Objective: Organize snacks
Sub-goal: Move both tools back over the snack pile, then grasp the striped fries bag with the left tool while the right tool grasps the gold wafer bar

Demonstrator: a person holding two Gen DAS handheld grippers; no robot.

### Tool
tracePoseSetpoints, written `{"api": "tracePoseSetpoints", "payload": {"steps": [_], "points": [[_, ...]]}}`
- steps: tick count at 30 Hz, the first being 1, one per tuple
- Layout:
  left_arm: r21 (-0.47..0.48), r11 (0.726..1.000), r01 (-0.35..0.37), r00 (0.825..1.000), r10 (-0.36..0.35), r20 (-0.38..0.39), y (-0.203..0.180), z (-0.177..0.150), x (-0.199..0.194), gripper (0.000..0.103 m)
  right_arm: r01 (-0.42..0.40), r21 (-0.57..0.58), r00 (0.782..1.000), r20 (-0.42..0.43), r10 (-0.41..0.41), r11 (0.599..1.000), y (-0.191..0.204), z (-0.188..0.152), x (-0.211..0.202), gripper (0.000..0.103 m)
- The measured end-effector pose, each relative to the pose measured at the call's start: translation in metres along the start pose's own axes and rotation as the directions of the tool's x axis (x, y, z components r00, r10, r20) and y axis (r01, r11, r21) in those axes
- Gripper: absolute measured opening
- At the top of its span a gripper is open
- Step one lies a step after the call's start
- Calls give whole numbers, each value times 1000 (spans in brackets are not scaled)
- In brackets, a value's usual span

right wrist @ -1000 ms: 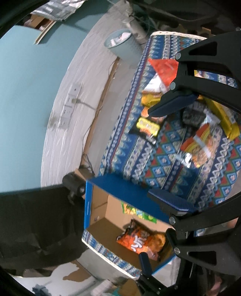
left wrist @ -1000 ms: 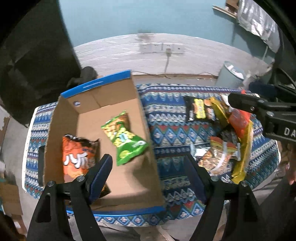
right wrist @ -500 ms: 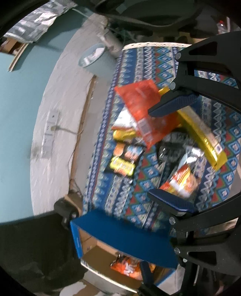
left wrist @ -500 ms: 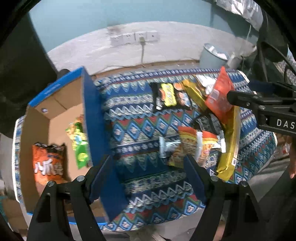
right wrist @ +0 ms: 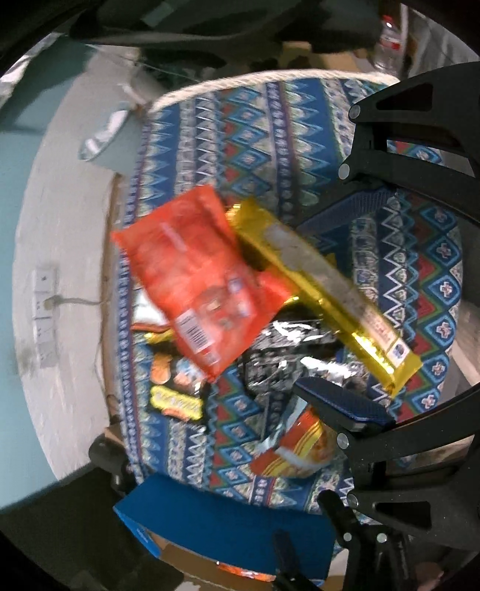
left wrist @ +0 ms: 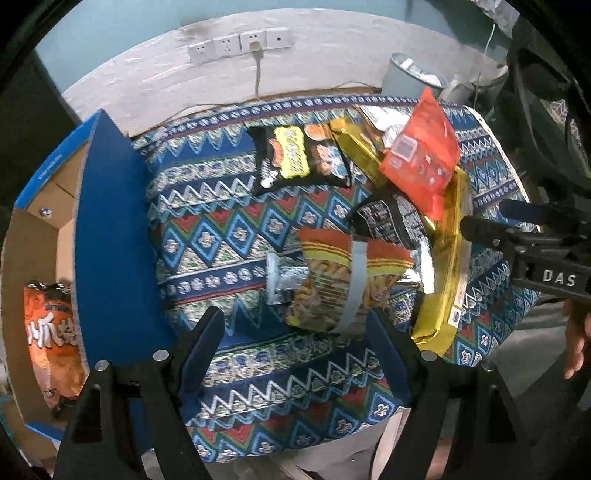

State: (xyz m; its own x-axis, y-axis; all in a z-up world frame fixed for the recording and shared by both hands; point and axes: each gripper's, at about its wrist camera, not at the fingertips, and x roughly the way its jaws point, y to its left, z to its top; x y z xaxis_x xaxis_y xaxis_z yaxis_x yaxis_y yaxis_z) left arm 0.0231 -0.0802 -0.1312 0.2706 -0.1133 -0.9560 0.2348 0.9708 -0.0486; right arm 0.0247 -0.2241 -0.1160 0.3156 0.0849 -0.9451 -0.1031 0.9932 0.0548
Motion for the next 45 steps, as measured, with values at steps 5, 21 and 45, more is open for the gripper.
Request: {"api": "tracePoseSetpoints", "payload": {"steps": [5,21,45], "points": [[29,999,-30,1000,30,-9,-11,2,13,80,-6,29,999,-50,7,1000,-9,-8,19,79],[65,997,-36,998,40,-53,-34,10,52,85,-46,79,990,-133,56,996,-24,-15,57,51],[-8,1000,16,995,-16,-95,-19,24,89,85,134,99,981,-152,-118,986,-89,-11,85,39]]}}
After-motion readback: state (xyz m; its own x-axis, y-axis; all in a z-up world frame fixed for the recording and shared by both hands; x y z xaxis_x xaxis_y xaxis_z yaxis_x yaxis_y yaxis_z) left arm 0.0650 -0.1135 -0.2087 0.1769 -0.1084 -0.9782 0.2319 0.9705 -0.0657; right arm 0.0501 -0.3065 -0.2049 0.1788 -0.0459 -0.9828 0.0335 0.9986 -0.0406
